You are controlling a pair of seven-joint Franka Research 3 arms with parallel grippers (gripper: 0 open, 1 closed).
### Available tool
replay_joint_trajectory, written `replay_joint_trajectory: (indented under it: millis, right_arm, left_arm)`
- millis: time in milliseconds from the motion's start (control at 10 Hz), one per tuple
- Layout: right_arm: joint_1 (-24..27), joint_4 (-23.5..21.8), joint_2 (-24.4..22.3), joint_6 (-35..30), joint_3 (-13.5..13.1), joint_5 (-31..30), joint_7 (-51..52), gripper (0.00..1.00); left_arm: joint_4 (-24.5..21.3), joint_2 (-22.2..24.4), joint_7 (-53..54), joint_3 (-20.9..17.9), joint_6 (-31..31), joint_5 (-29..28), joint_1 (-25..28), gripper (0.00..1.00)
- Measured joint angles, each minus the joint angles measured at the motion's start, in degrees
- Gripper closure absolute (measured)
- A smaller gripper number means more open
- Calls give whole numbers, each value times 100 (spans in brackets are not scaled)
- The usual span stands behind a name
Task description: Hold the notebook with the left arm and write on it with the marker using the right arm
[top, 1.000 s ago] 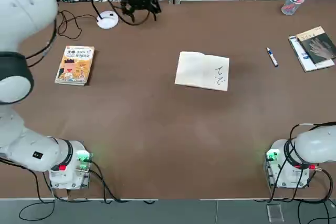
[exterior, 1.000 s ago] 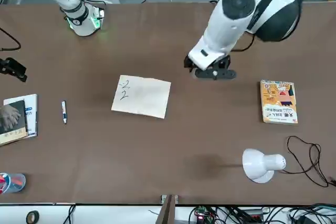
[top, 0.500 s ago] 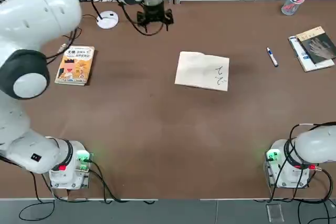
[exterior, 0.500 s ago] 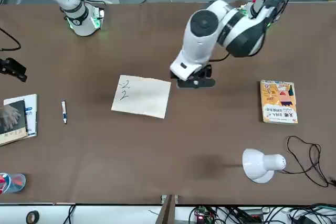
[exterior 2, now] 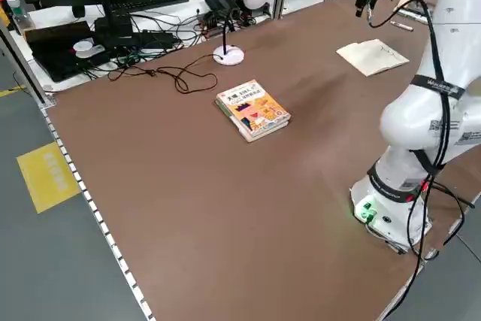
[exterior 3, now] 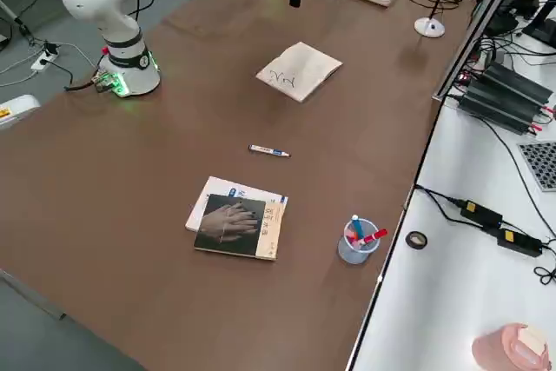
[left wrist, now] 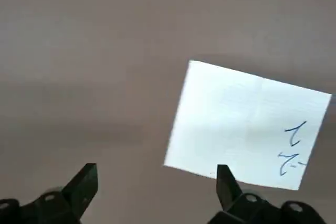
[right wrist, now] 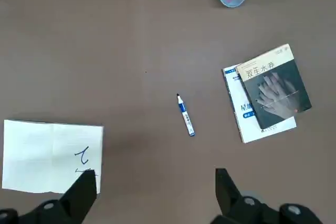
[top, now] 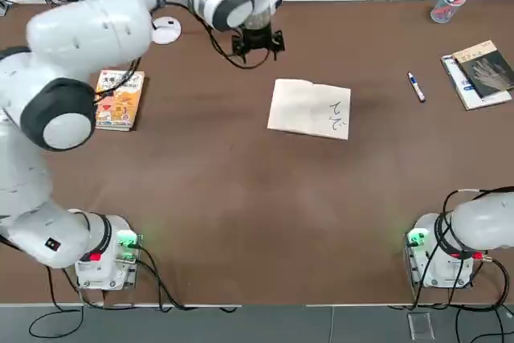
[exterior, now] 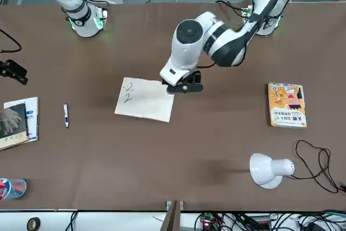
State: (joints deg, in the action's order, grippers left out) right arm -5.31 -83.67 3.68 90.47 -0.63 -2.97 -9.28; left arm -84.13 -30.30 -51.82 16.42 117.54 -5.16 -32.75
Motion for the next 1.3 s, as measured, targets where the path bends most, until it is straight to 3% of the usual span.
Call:
replay_joint_trajectory:
  millis: [800, 1300]
  right_arm:
    - [0, -29, 20, 2, 0, 36, 0, 0]
    - [2, -29, 21, 2, 0, 37, 4, 0]
  left_arm:
    - [19, -1006, -340, -38, 1195, -534, -248, 0]
    - [41, -1295, -541, -211, 1389, -936, -354, 0]
